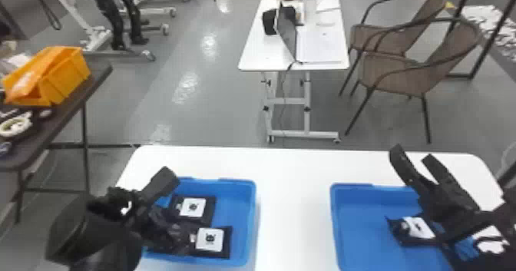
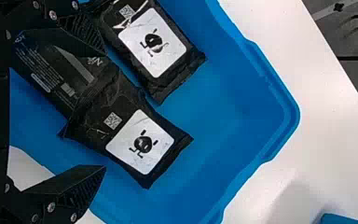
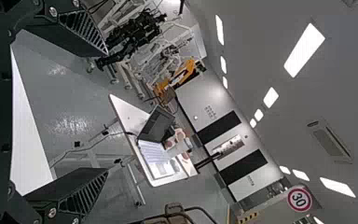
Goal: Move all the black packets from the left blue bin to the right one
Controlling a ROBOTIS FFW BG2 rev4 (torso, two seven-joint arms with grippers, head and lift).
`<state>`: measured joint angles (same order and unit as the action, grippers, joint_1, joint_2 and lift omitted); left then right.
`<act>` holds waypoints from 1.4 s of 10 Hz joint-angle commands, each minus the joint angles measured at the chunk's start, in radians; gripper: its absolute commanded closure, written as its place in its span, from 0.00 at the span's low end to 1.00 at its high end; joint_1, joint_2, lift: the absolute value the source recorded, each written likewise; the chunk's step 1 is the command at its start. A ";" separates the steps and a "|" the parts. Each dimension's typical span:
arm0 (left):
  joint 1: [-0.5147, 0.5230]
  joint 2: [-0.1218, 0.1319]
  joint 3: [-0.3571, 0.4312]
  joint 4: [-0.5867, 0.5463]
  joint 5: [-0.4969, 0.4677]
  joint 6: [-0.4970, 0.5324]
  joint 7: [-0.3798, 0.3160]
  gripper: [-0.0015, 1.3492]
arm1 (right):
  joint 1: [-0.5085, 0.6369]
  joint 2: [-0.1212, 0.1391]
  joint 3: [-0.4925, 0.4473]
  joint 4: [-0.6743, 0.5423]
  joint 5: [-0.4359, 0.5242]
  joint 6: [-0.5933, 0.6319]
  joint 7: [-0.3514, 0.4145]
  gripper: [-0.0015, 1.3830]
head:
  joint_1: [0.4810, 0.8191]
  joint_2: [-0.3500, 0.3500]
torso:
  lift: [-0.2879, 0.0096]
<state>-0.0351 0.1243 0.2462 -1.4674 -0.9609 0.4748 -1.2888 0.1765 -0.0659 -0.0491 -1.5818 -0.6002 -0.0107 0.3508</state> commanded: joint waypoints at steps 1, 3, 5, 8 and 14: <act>-0.009 -0.011 0.002 0.053 0.016 -0.027 0.023 0.13 | 0.000 0.000 0.000 0.003 -0.003 0.000 0.002 0.10 | 0.63 0.70 | 0.97; -0.023 -0.025 0.005 0.114 0.047 -0.055 0.091 0.13 | 0.000 0.000 0.000 0.008 -0.009 0.000 0.007 0.10 | 0.63 0.69 | 0.97; -0.023 -0.031 0.007 0.130 0.045 -0.073 0.151 0.15 | -0.002 0.000 0.000 0.011 -0.010 0.000 0.011 0.10 | 0.63 0.68 | 0.97; -0.049 -0.029 -0.004 0.187 0.042 -0.056 0.138 0.51 | -0.002 0.000 0.002 0.013 -0.016 0.000 0.011 0.10 | 0.63 0.68 | 0.97; -0.037 -0.048 0.015 0.079 0.103 -0.071 0.054 0.61 | -0.003 0.000 0.011 0.016 -0.021 0.000 0.013 0.10 | 0.63 0.64 | 0.97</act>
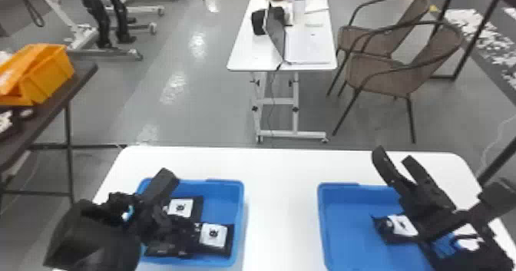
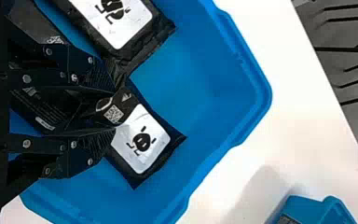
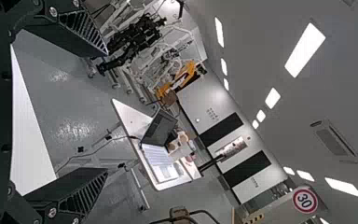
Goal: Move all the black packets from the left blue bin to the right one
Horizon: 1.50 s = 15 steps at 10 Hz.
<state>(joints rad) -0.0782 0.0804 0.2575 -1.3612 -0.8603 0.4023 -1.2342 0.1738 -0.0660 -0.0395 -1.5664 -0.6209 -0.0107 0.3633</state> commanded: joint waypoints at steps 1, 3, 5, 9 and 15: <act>0.015 -0.002 0.009 -0.064 0.014 0.004 -0.007 0.61 | 0.000 0.000 0.001 0.002 -0.005 0.000 0.000 0.10 | 0.63 0.64 | 0.97; 0.006 0.007 0.002 -0.045 0.006 0.032 -0.013 0.61 | -0.007 0.000 0.007 0.009 -0.011 0.000 0.003 0.10 | 0.63 0.64 | 0.97; 0.003 0.010 -0.032 -0.018 -0.039 0.033 0.007 0.50 | -0.010 0.000 0.007 0.009 -0.014 0.000 0.011 0.10 | 0.63 0.65 | 0.97; -0.049 0.015 -0.055 0.103 0.017 -0.036 0.088 0.42 | -0.007 -0.002 0.007 0.014 -0.031 0.000 0.012 0.10 | 0.63 0.65 | 0.97; -0.075 0.024 -0.135 0.151 -0.009 0.009 0.033 0.82 | -0.004 -0.002 0.007 0.012 -0.034 0.000 0.017 0.10 | 0.63 0.59 | 0.97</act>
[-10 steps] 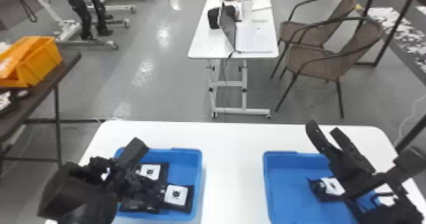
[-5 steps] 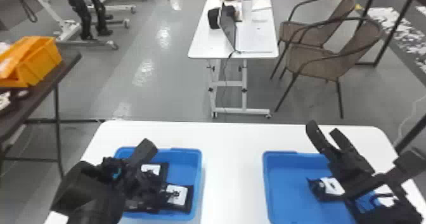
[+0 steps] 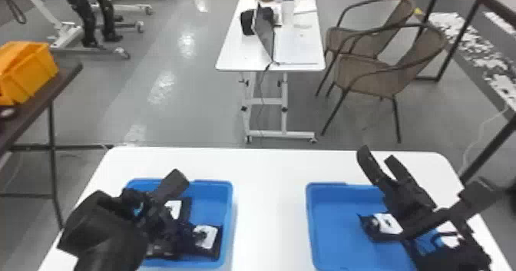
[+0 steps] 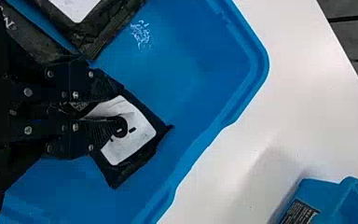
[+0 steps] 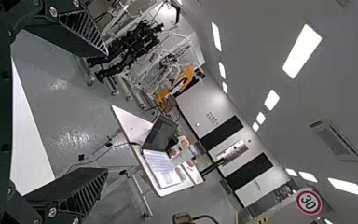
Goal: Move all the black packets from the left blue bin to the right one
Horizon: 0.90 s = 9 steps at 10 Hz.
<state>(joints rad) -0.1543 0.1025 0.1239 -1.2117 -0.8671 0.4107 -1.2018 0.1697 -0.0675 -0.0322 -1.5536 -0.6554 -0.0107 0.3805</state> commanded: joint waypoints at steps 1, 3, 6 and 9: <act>0.002 0.002 0.003 0.000 -0.001 -0.009 -0.012 0.82 | -0.001 0.000 0.000 0.001 -0.001 0.000 0.000 0.10 | 0.63 0.59 | 0.97; 0.025 -0.013 0.043 -0.077 0.013 -0.016 -0.045 0.82 | -0.004 0.000 0.003 0.001 -0.001 0.003 0.000 0.10 | 0.63 0.59 | 0.97; 0.082 -0.018 0.100 -0.267 0.020 0.017 -0.119 0.90 | -0.004 0.000 0.003 0.001 -0.006 0.005 0.000 0.10 | 0.63 0.59 | 0.97; 0.108 -0.032 0.146 -0.370 0.189 0.031 -0.136 0.90 | -0.006 0.000 0.008 0.001 -0.006 0.017 0.000 0.10 | 0.63 0.60 | 0.97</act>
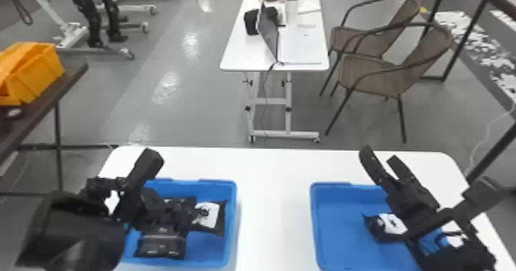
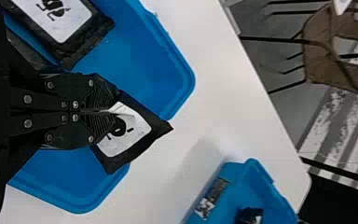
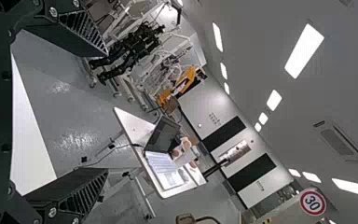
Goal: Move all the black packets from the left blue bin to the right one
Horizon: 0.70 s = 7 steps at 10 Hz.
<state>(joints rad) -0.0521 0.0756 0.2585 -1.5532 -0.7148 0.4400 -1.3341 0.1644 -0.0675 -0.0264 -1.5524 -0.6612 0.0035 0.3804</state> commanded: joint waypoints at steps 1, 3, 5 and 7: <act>0.003 -0.010 0.022 -0.068 0.147 -0.010 0.044 0.90 | 0.000 0.000 0.006 0.000 0.000 0.004 0.000 0.10 | 0.63 0.60 | 0.97; -0.012 -0.017 0.008 -0.036 0.443 -0.129 0.207 0.90 | -0.019 -0.003 0.026 0.002 -0.002 0.007 0.005 0.10 | 0.63 0.58 | 0.97; -0.069 -0.039 -0.051 0.110 0.675 -0.247 0.262 0.90 | -0.062 -0.005 0.075 0.034 -0.034 0.013 0.020 0.10 | 0.63 0.55 | 0.97; -0.129 -0.057 -0.140 0.222 0.795 -0.351 0.309 0.90 | -0.109 -0.002 0.125 0.075 -0.064 -0.002 0.041 0.10 | 0.63 0.50 | 0.97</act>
<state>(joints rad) -0.1633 0.0234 0.1432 -1.3653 0.0427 0.1205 -1.0260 0.0683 -0.0699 0.0852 -1.4877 -0.7186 0.0062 0.4207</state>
